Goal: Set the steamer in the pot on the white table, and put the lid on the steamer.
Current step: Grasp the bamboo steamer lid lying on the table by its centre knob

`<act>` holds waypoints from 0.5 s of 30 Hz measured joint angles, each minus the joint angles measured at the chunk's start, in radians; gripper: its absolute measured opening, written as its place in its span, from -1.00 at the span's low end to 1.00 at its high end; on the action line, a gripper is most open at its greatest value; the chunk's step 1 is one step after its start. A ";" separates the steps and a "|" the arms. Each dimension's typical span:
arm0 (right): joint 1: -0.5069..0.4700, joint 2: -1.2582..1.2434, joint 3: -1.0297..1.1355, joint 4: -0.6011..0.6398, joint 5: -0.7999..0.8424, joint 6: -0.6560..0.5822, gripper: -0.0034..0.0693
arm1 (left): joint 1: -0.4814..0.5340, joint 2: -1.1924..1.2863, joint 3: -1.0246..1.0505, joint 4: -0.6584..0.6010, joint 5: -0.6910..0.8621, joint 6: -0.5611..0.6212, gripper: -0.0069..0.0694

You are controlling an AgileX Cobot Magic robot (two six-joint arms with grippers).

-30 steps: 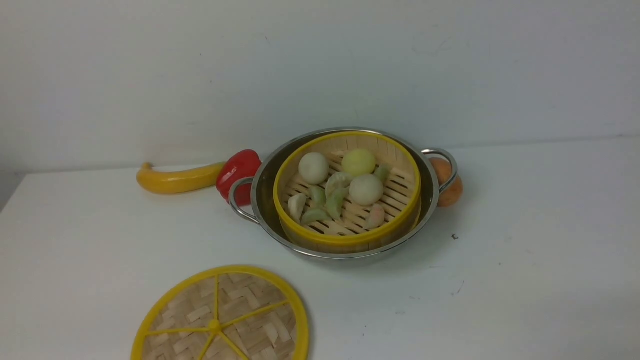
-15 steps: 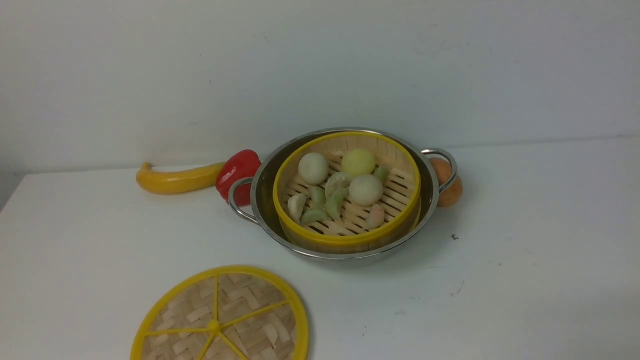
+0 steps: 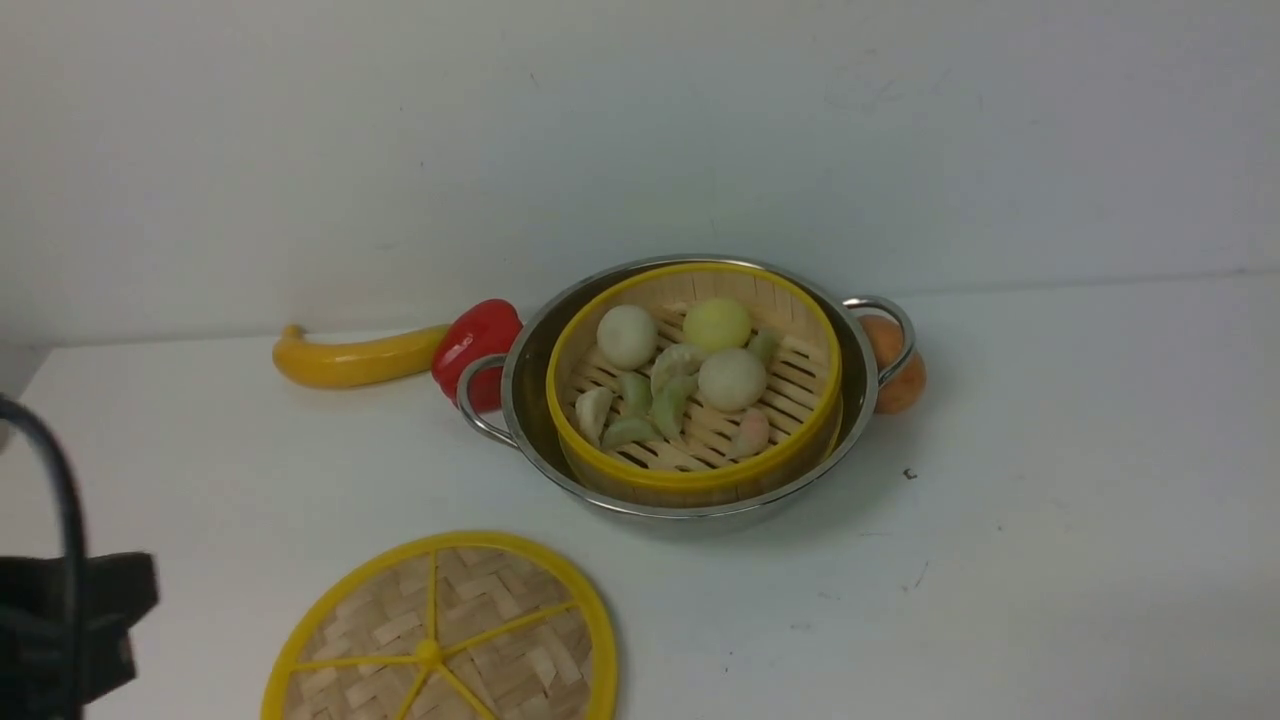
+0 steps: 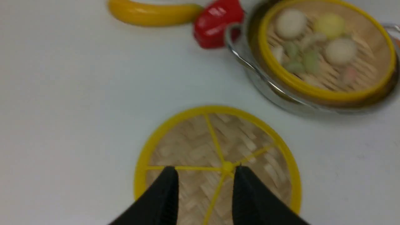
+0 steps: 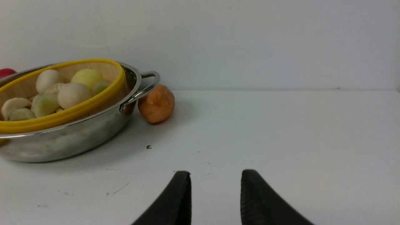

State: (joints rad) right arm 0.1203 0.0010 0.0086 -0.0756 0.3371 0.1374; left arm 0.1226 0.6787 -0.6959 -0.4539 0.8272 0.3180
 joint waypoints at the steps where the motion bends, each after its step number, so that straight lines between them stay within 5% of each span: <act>1: 0.000 0.000 0.000 0.000 0.000 0.000 -0.24 | 0.000 0.041 -0.009 -0.037 0.013 0.083 -0.19; 8: 0.000 0.000 0.000 0.000 0.000 0.000 -0.24 | 0.000 0.386 -0.032 -0.106 0.094 0.487 -0.02; 15: 0.000 0.000 0.000 0.000 0.000 0.000 -0.24 | 0.000 0.599 -0.056 -0.187 -0.022 0.538 0.39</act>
State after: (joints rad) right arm 0.1203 0.0010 0.0086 -0.0756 0.3371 0.1374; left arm 0.1226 1.2779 -0.7516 -0.6409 0.8055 0.8563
